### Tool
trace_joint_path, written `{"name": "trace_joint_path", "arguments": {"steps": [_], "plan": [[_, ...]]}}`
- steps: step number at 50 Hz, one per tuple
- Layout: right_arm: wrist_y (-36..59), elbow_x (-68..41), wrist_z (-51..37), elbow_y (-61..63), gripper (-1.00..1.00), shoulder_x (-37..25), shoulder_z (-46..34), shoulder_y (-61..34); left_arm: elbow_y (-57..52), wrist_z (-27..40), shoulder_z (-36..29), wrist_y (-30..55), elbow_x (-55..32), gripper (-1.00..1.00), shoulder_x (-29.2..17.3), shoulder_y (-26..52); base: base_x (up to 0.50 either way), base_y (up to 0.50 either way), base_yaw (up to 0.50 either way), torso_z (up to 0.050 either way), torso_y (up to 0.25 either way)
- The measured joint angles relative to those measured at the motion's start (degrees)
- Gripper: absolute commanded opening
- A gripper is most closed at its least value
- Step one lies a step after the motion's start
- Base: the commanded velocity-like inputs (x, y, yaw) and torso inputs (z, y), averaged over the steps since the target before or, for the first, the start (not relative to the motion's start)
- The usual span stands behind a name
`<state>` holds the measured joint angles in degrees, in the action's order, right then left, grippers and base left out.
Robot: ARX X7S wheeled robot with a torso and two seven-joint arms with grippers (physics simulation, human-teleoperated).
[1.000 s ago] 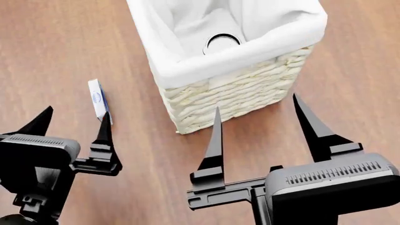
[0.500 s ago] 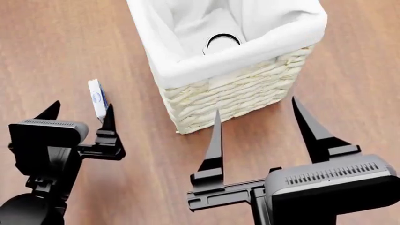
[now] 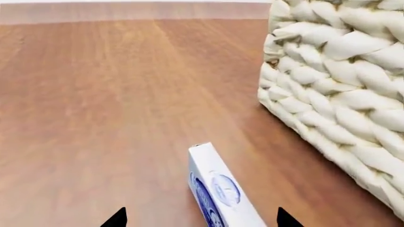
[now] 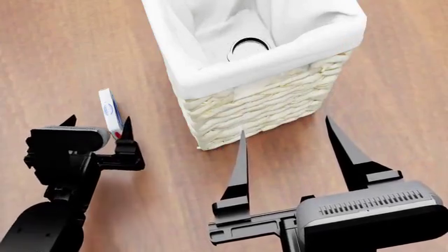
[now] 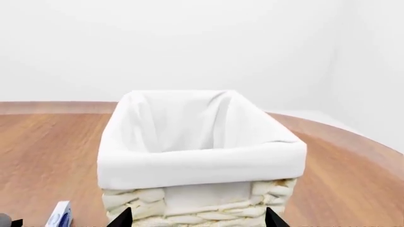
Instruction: Pick up the alphabet soup and the cream cheese box, and put them in the basket.
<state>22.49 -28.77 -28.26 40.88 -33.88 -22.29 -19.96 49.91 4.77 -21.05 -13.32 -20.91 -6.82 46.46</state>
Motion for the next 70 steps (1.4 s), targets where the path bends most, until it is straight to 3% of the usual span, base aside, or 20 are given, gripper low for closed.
{"name": "trace_joint_path", "arguments": {"steps": [2, 3, 22, 45, 56, 70], "plan": [[0.05, -0.08, -0.08, 0.13, 1.00, -0.04, 0.02, 0.08, 1.57, -0.26, 0.00, -0.69, 0.09, 1.00, 0.27, 0.67, 0.00, 0.00, 0.00, 0.000, 0.000], [0.07, -0.10, -0.11, 0.18, 1.00, -0.06, 0.02, 0.10, 2.23, -0.40, -0.02, -0.99, 0.13, -1.00, 0.38, 0.94, 0.00, 0.00, 0.00, 0.000, 0.000], [-0.61, -0.13, -0.05, 0.27, 1.00, -0.03, -0.39, 0.90, 0.40, -0.30, -0.75, -0.19, 0.32, -1.00, -0.19, 0.59, 0.00, 0.00, 0.00, 0.000, 0.000], [-1.49, -0.50, 0.29, -0.55, 1.00, 0.22, -0.51, 1.10, -41.87, 9.91, 0.49, 18.31, -2.55, -1.00, -11.49, -1.73, 0.00, 0.00, 0.00, 0.000, 0.000], [-1.56, -0.52, 0.24, -0.32, 1.00, 0.15, -0.66, 1.17, -48.89, 9.95, 1.42, 23.43, -3.79, -1.00, -14.14, 5.18, 0.00, 0.00, 0.00, 0.000, 0.001], [-1.75, -0.12, 0.24, -0.58, 1.00, 0.30, -1.22, 1.27, -42.10, 0.75, -2.47, 27.78, -5.63, -1.00, -11.30, 19.82, 0.00, 0.00, 0.00, 0.000, 0.001]]}}
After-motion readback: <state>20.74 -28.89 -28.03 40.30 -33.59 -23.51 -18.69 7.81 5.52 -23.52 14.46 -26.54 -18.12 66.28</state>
